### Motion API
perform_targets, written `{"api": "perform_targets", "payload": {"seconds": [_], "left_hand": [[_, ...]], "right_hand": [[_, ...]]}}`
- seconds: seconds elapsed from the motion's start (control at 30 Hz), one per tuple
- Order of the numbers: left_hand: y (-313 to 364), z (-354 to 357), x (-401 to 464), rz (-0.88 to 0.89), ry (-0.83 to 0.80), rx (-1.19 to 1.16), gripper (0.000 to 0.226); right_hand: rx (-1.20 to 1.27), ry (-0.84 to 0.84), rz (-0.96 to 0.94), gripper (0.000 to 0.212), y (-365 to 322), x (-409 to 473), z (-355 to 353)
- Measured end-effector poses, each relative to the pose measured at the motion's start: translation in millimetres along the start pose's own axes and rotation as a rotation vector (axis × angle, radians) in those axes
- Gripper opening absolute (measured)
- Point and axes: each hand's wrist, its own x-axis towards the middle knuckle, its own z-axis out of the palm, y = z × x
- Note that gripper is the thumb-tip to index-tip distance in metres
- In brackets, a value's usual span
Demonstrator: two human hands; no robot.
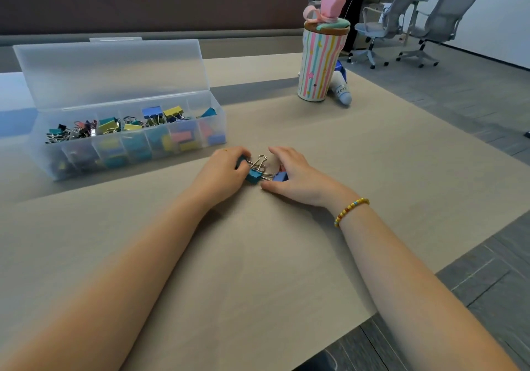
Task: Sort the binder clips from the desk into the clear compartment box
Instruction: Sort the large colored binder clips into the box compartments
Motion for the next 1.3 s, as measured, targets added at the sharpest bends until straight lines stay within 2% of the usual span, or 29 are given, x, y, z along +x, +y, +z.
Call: {"api": "perform_targets", "payload": {"seconds": [0.03,0.1,0.17,0.2,0.3,0.4,0.5,0.67,0.8,0.9,1.0,1.03,1.1,1.13,1.2,1.3], "left_hand": [[-2,-3,-1,0.01,-0.016,-0.007,0.031],[-3,-12,-6,0.087,-0.156,-0.019,0.043],[-6,-19,-11,0.161,-0.278,0.037,0.059],[-8,-21,-13,0.186,-0.284,0.091,0.063],[-11,-14,-13,0.19,-0.179,0.155,0.06],[-8,-7,-9,0.224,-0.075,0.148,0.047],[-9,-8,-7,0.248,-0.029,0.12,0.033],[-11,-11,-8,0.257,0.035,0.155,0.032],[-9,-14,-12,0.142,0.185,0.095,0.033],[-4,-20,-12,0.089,0.29,-0.014,0.032],[2,-35,-11,0.072,0.312,-0.203,0.022],[5,-43,-11,0.047,0.3,-0.3,0.017],[5,-59,-7,-0.002,0.328,-0.389,0.015],[3,-67,-3,-0.023,0.356,-0.393,0.016],[-5,-80,8,-0.073,0.399,-0.391,0.016],[-13,-91,32,-0.117,0.369,-0.253,0.018]], "right_hand": [[0.007,0.016,-0.001,0.079,1,0,0],[-0.03,0.025,0.009,0.082,4,0,0],[-0.143,0.004,0.058,0.085,8,-1,-1],[-0.204,-0.006,0.089,0.083,10,-2,-2],[-0.296,0.02,0.1,0.066,12,-2,-2],[-0.332,0.127,0.054,0.051,9,-2,2],[-0.305,0.178,0.035,0.047,9,0,3],[-0.262,0.219,0.005,0.042,9,3,4],[-0.255,0.244,-0.076,0.036,9,3,6],[-0.086,0.204,-0.099,0.03,3,3,6],[0.267,0.14,-0.077,0.018,2,4,-1],[0.418,0.098,-0.045,0.021,3,4,-6],[0.693,0.034,0.046,0.041,8,5,-18],[0.802,0.019,0.094,0.048,12,7,-22],[0.935,-0.005,0.155,0.046,13,12,-27],[0.925,-0.005,0.178,0.04,0,26,-33]]}}
